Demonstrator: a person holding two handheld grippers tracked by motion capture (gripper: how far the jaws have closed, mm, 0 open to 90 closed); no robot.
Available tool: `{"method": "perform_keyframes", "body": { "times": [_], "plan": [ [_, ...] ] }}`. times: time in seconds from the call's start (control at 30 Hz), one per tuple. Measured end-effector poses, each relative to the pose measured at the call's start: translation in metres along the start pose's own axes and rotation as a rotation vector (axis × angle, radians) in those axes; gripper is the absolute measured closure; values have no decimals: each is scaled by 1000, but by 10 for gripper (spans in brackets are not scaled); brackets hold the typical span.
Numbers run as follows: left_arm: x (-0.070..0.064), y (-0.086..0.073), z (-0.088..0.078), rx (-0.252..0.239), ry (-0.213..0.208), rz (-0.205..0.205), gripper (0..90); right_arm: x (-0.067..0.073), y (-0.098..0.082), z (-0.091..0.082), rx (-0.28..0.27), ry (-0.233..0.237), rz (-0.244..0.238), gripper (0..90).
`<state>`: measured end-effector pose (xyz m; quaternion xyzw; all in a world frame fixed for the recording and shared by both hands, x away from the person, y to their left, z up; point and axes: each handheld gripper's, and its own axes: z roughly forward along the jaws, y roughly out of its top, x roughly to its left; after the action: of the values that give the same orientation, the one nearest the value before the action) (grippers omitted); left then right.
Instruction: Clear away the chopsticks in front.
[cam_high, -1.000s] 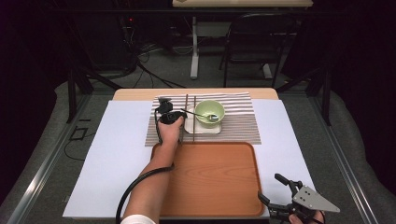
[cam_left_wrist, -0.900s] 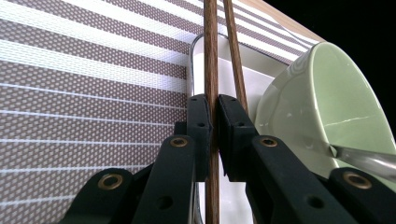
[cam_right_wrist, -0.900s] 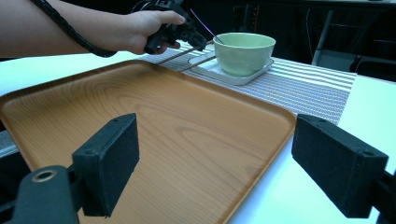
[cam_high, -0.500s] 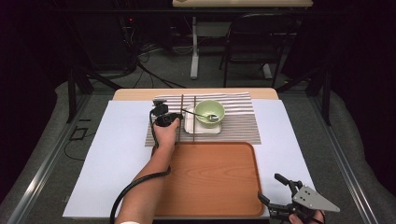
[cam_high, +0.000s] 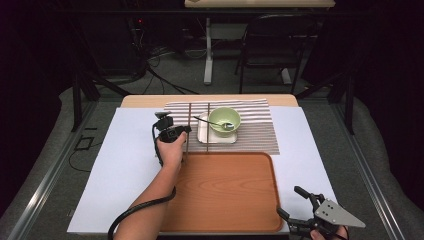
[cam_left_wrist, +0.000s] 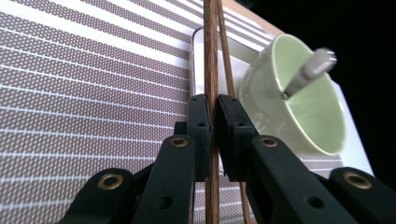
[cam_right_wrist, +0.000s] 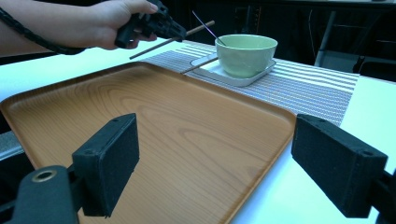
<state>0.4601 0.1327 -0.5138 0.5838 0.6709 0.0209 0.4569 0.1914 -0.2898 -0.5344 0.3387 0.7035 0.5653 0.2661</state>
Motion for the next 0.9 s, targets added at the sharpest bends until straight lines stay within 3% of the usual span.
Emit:
{"method": "perform_keyframes", "body": {
  "times": [0.5,0.9],
  "plan": [
    [12,-16,-27,-19,14,32,840,1,0,1,8,-4,-13,146],
    [28,-28,-46,-39,12,-8,839,2,0,1,11,-6,-17,147]
  ]
}}
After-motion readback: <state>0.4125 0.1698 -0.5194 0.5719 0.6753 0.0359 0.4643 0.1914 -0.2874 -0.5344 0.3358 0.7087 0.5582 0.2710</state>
